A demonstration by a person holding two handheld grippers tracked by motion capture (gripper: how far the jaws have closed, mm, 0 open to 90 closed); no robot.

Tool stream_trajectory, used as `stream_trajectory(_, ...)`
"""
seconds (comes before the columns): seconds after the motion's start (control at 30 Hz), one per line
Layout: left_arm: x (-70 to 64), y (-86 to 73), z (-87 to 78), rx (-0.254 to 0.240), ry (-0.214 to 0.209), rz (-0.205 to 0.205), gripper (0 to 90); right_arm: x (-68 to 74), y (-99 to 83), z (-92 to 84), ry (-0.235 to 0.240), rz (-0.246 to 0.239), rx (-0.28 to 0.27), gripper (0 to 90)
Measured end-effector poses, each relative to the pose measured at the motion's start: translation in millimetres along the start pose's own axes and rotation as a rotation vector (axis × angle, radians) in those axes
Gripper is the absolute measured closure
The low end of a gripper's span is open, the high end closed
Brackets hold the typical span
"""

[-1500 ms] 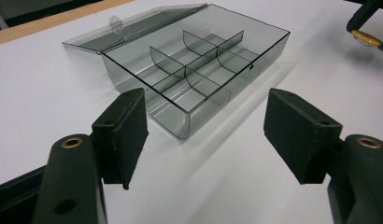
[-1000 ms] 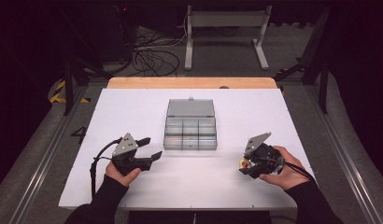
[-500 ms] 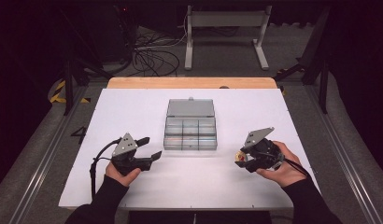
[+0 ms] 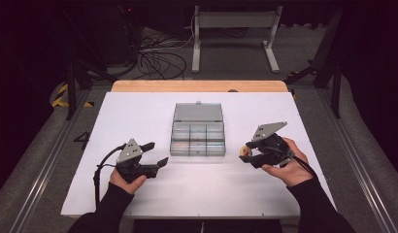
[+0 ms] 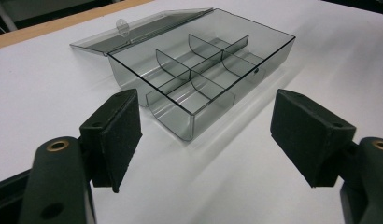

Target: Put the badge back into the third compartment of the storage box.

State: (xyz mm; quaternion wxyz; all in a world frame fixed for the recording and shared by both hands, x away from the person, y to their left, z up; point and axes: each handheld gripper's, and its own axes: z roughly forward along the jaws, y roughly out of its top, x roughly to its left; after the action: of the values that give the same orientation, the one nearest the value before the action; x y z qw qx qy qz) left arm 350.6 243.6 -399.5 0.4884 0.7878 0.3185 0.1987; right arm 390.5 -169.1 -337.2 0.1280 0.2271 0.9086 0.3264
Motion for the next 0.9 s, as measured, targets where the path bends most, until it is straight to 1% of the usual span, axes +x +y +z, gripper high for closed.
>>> stream_trajectory(0.03, 0.2, -0.1, 0.0, -0.001, 0.000, -0.002, 24.7, -0.6, 1.5, 0.1, -0.001, 0.003, -0.003, 47.8)
stream_trajectory(0.07, -0.2, -0.5, 0.1, -0.002, -0.004, -0.014, 24.5, -1.3, 2.9, 0.5, -0.006, 0.009, -0.009, 47.8)
stream_trajectory(0.17, 0.6, -0.9, 0.5, -0.002, 0.002, -0.009, 23.9, -3.7, 7.8, 0.6, -0.012, 0.016, -0.019, 47.8)
stream_trajectory(0.27, 0.9, -1.4, 0.9, -0.006, 0.003, -0.013, 23.3, -6.0, 12.8, -0.1, -0.013, 0.023, -0.038, 47.8)
stream_trajectory(0.3, 0.5, -1.6, 0.9, -0.005, 0.001, -0.022, 23.1, -6.6, 14.1, -0.3, -0.017, 0.027, -0.041, 47.8)
stream_trajectory(0.33, 0.6, -1.7, 0.9, -0.004, 0.001, -0.022, 23.0, -7.4, 16.1, -0.4, -0.016, 0.030, -0.048, 47.8)
stream_trajectory(0.37, 0.7, -1.8, 1.0, -0.005, 0.003, -0.024, 23.0, -8.1, 17.7, -0.2, -0.018, 0.041, -0.056, 47.8)
stream_trajectory(0.4, 0.8, -1.8, 1.1, -0.005, 0.003, -0.025, 22.9, -9.2, 18.8, 0.1, -0.019, 0.037, -0.058, 47.8)
stream_trajectory(0.47, 1.0, -2.0, 1.1, -0.005, 0.005, -0.026, 22.8, -11.2, 21.9, 1.3, -0.025, 0.054, -0.067, 47.8)
stream_trajectory(0.5, 1.6, -1.9, 1.1, -0.006, 0.008, -0.018, 22.8, -11.9, 22.8, 1.9, -0.024, 0.057, -0.072, 47.8)
stream_trajectory(0.73, 1.5, -2.3, 1.4, -0.006, 0.012, -0.025, 22.6, -18.7, 32.6, 7.6, -0.028, 0.084, -0.101, 47.8)
stream_trajectory(0.87, 1.9, -2.6, 1.5, -0.005, 0.012, -0.030, 22.5, -20.3, 39.4, 12.2, -0.032, 0.084, -0.102, 47.8)
stream_trajectory(0.9, 2.5, -2.4, 1.5, -0.010, 0.016, -0.023, 22.4, -20.6, 40.9, 13.5, -0.033, 0.085, -0.102, 47.8)
